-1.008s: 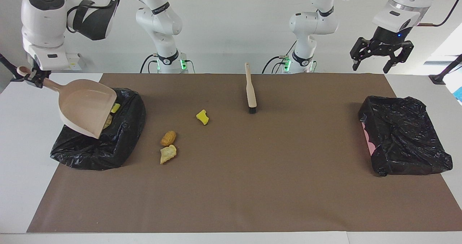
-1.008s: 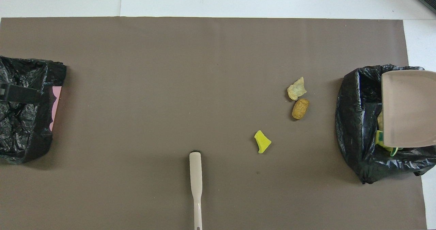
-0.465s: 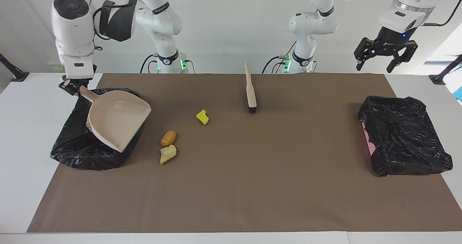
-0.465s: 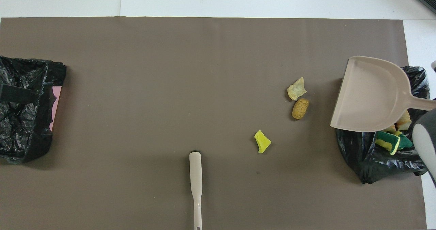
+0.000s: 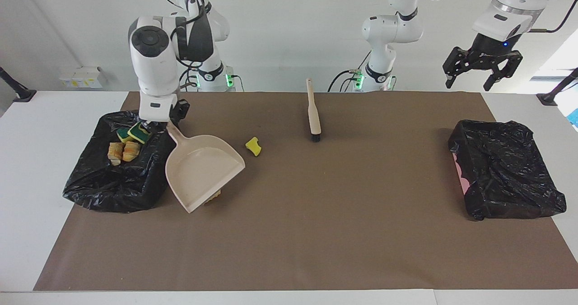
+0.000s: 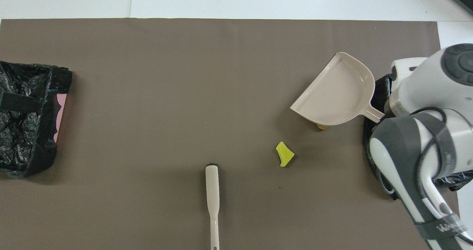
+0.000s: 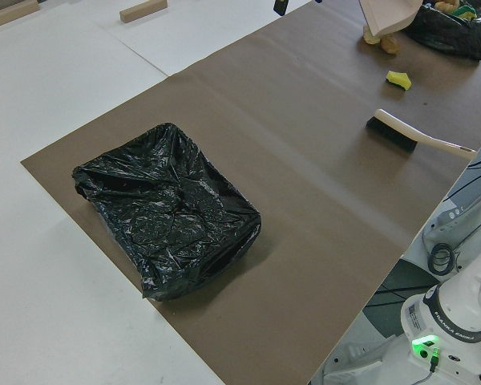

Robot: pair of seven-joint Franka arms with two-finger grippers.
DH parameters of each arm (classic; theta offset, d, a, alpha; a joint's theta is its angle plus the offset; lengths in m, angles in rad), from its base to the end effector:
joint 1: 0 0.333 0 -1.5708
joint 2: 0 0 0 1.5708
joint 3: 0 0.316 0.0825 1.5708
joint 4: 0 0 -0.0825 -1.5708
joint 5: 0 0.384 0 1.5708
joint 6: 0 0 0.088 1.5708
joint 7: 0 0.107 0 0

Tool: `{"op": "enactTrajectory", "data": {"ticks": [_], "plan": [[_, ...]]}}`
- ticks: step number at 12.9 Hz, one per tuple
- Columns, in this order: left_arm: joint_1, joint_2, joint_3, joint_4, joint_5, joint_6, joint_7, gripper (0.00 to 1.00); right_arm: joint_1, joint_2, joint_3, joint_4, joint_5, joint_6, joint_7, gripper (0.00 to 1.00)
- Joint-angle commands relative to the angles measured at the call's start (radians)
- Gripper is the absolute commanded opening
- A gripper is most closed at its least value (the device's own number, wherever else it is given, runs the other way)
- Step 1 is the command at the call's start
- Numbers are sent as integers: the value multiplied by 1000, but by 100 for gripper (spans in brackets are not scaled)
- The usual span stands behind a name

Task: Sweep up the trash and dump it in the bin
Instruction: 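Return the dustpan to the mat center with the right gripper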

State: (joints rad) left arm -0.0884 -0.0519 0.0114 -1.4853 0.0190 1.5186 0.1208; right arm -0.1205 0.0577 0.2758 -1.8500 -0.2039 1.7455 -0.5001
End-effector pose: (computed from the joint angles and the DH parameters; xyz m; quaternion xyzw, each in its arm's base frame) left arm 0.5305 -0.0386 0.6881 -0.9943 0.0977 -0.0424 0.0101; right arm 0.5566 0.0661 0.4775 0.9312 0.3441 -0.0937 0.0757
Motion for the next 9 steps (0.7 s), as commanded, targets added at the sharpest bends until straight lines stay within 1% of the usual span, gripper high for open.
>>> {"op": "enactTrajectory", "data": {"ticks": [1, 3, 4, 5, 6, 8, 9], "plan": [[10, 3, -8, 17, 10, -21, 0, 100, 74, 53, -1, 17, 69, 22, 235, 0], [10, 3, -8, 17, 10, -20, 0, 100, 114, 60, -1, 15, 75, 84, 395, 0], [10, 3, -8, 17, 10, -20, 0, 100, 134, 76, 0, 18, 78, 110, 507, 0], [10, 3, -8, 17, 10, -20, 0, 100, 171, 102, 0, 29, 110, 136, 602, 0], [10, 3, -8, 17, 10, -20, 0, 100, 192, 123, 0, 37, 141, 187, 685, 0], [10, 3, -8, 19, 10, -20, 0, 100, 235, 161, 0, 52, 152, 278, 817, 0], [10, 3, -8, 19, 10, -20, 0, 100, 258, 172, 0, 84, 162, 284, 860, 0]]}}
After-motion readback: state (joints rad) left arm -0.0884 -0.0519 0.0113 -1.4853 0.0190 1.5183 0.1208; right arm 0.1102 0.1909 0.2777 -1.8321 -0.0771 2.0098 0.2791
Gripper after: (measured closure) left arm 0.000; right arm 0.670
